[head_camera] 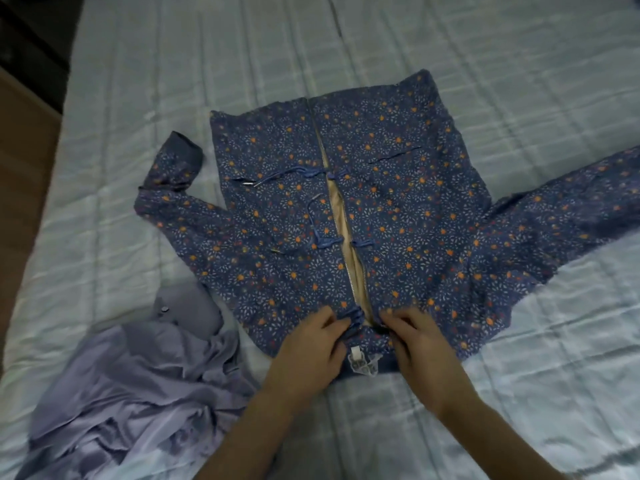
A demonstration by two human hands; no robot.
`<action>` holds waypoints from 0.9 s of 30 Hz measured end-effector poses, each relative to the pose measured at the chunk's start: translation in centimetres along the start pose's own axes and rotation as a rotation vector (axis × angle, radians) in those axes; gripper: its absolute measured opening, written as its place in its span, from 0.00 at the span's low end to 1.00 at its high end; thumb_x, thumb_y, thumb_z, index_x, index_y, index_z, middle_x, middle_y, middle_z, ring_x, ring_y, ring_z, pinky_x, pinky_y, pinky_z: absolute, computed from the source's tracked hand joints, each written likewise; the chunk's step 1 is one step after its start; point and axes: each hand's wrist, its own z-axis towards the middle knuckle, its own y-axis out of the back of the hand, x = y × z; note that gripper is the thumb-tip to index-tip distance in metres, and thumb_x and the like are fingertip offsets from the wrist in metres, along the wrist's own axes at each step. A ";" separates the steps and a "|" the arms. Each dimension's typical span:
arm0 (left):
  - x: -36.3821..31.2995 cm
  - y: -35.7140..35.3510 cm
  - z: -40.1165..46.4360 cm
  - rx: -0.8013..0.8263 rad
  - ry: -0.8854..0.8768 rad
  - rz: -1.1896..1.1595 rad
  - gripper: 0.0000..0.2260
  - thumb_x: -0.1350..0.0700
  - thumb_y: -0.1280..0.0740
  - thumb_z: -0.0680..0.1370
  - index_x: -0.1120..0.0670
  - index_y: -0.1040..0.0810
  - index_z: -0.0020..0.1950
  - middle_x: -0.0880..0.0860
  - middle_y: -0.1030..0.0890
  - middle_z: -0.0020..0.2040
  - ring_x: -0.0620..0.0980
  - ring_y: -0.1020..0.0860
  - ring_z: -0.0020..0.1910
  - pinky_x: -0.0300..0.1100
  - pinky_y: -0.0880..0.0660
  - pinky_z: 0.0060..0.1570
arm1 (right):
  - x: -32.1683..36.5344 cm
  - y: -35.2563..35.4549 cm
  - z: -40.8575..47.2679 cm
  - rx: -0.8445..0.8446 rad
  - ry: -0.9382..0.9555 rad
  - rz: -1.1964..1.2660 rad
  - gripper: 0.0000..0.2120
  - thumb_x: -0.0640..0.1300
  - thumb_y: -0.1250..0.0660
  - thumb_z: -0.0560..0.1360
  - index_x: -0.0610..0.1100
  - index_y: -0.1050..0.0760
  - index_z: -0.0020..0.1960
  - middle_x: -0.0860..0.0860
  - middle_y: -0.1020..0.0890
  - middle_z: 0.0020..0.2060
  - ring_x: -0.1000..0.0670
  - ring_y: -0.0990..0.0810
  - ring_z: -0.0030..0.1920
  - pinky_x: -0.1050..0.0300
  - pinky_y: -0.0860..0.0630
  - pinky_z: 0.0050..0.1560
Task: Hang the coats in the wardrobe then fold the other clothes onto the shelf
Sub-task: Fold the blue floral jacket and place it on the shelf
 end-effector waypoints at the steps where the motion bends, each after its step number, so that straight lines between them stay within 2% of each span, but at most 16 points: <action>1: 0.0 -0.6 -0.3 0.000 0.004 0.001 0.17 0.52 0.42 0.80 0.53 0.26 0.68 0.51 0.29 0.53 0.51 0.26 0.48 0.44 0.26 0.43 | 0.0 -0.5 -0.5 -0.003 -0.006 -0.014 0.17 0.36 0.35 0.75 0.42 0.23 0.63 0.47 0.23 0.54 0.45 0.24 0.50 0.52 0.23 0.48; 4: -0.1 -2.3 -1.0 0.015 -0.026 0.030 0.21 0.48 0.47 0.78 0.52 0.25 0.66 0.49 0.30 0.50 0.49 0.26 0.47 0.46 0.21 0.38 | 0.1 -1.5 -0.9 -0.053 -0.048 0.022 0.18 0.39 0.38 0.76 0.44 0.24 0.65 0.49 0.24 0.56 0.46 0.25 0.51 0.55 0.25 0.51; 6: -0.4 -3.0 -1.3 0.054 -0.023 0.048 0.22 0.48 0.49 0.78 0.51 0.28 0.69 0.48 0.31 0.52 0.49 0.28 0.50 0.46 0.21 0.40 | 0.3 -1.8 -0.8 -0.047 -0.059 0.017 0.19 0.42 0.42 0.78 0.45 0.25 0.67 0.49 0.25 0.57 0.47 0.27 0.53 0.56 0.25 0.50; 8: -0.5 -3.4 -1.4 0.097 -0.019 0.050 0.21 0.48 0.49 0.80 0.50 0.31 0.71 0.48 0.32 0.54 0.48 0.30 0.53 0.45 0.22 0.44 | 0.5 -2.0 -0.5 0.097 -0.091 -0.093 0.21 0.43 0.43 0.78 0.48 0.30 0.70 0.51 0.29 0.62 0.46 0.29 0.57 0.50 0.23 0.49; 10: -0.6 -3.5 -1.3 0.139 -0.012 0.083 0.21 0.44 0.50 0.80 0.49 0.32 0.70 0.48 0.31 0.56 0.48 0.30 0.56 0.45 0.23 0.47 | 0.6 -2.0 -0.3 0.339 -0.125 -0.195 0.27 0.41 0.42 0.79 0.49 0.43 0.77 0.53 0.39 0.70 0.45 0.36 0.65 0.48 0.24 0.54; 11: -0.8 -3.4 -1.2 0.134 -0.014 0.087 0.21 0.43 0.50 0.80 0.48 0.29 0.67 0.47 0.30 0.55 0.48 0.29 0.55 0.46 0.23 0.46 | 0.3 -1.9 -0.2 0.433 -0.135 -0.215 0.30 0.41 0.42 0.79 0.50 0.47 0.78 0.54 0.42 0.73 0.46 0.39 0.67 0.49 0.25 0.58; 12: -1.1 -3.1 -0.9 0.091 -0.031 0.073 0.18 0.43 0.47 0.79 0.48 0.25 0.61 0.47 0.29 0.52 0.48 0.27 0.52 0.46 0.22 0.43 | 0.0 -1.6 0.1 0.489 -0.131 -0.178 0.30 0.41 0.42 0.79 0.50 0.47 0.78 0.54 0.41 0.73 0.46 0.39 0.68 0.50 0.27 0.61; 13: -1.5 -3.0 -0.5 0.022 -0.061 0.048 0.14 0.44 0.43 0.79 0.48 0.22 0.54 0.46 0.28 0.48 0.48 0.25 0.48 0.45 0.23 0.40 | -0.3 -1.0 0.4 0.493 -0.131 -0.061 0.29 0.40 0.42 0.78 0.50 0.43 0.77 0.53 0.37 0.72 0.47 0.35 0.67 0.50 0.28 0.63; 14: -1.9 -2.8 0.0 -0.045 -0.102 0.023 0.10 0.47 0.41 0.78 0.49 0.23 0.49 0.46 0.27 0.46 0.48 0.25 0.45 0.44 0.24 0.40 | -0.5 0.0 0.9 0.460 -0.145 0.092 0.26 0.39 0.42 0.77 0.51 0.36 0.74 0.51 0.31 0.69 0.48 0.30 0.64 0.49 0.27 0.62; 16: -3.3 -2.9 1.9 -0.121 -0.181 -0.011 0.06 0.51 0.38 0.78 0.50 0.24 0.50 0.48 0.26 0.50 0.50 0.26 0.47 0.43 0.27 0.44 | -1.7 2.2 1.8 0.283 -0.214 0.251 0.21 0.35 0.43 0.74 0.48 0.25 0.63 0.49 0.22 0.55 0.50 0.23 0.54 0.50 0.25 0.58; 18: -5.2 -3.1 4.8 -0.148 -0.243 -0.014 0.09 0.53 0.38 0.77 0.51 0.25 0.56 0.50 0.26 0.58 0.52 0.27 0.55 0.45 0.27 0.52 | -4.3 4.7 3.2 0.031 -0.245 0.144 0.18 0.35 0.42 0.71 0.43 0.22 0.58 0.47 0.21 0.51 0.48 0.23 0.51 0.60 0.30 0.58; 20: -7.1 -3.7 8.6 -0.158 -0.348 0.040 0.13 0.53 0.38 0.77 0.52 0.25 0.60 0.53 0.28 0.65 0.54 0.29 0.62 0.48 0.30 0.60 | -7.5 7.1 4.9 -0.113 -0.379 0.089 0.17 0.34 0.38 0.71 0.39 0.22 0.58 0.42 0.23 0.52 0.43 0.24 0.53 0.61 0.34 0.57; 23: -10.1 -4.8 16.2 -0.118 -0.401 0.095 0.17 0.53 0.41 0.78 0.55 0.27 0.66 0.55 0.33 0.72 0.57 0.34 0.69 0.52 0.33 0.67 | -13.6 10.4 6.6 -0.168 -0.585 0.045 0.19 0.33 0.34 0.71 0.36 0.23 0.61 0.36 0.24 0.54 0.36 0.24 0.55 0.48 0.29 0.61; 25: -11.8 -5.4 21.4 -0.088 -0.350 0.103 0.19 0.52 0.42 0.79 0.54 0.29 0.70 0.56 0.37 0.75 0.59 0.37 0.72 0.57 0.36 0.69 | -17.4 12.5 7.6 -0.149 -0.634 -0.009 0.19 0.35 0.34 0.71 0.37 0.24 0.62 0.35 0.24 0.55 0.36 0.24 0.56 0.46 0.28 0.61; 27: -13.0 -6.4 25.2 0.035 -0.288 0.163 0.22 0.48 0.43 0.81 0.48 0.36 0.75 0.53 0.45 0.79 0.60 0.47 0.77 0.63 0.45 0.72 | -21.0 14.6 8.6 -0.155 -0.710 -0.034 0.18 0.37 0.34 0.71 0.38 0.23 0.61 0.34 0.24 0.56 0.35 0.25 0.57 0.45 0.29 0.63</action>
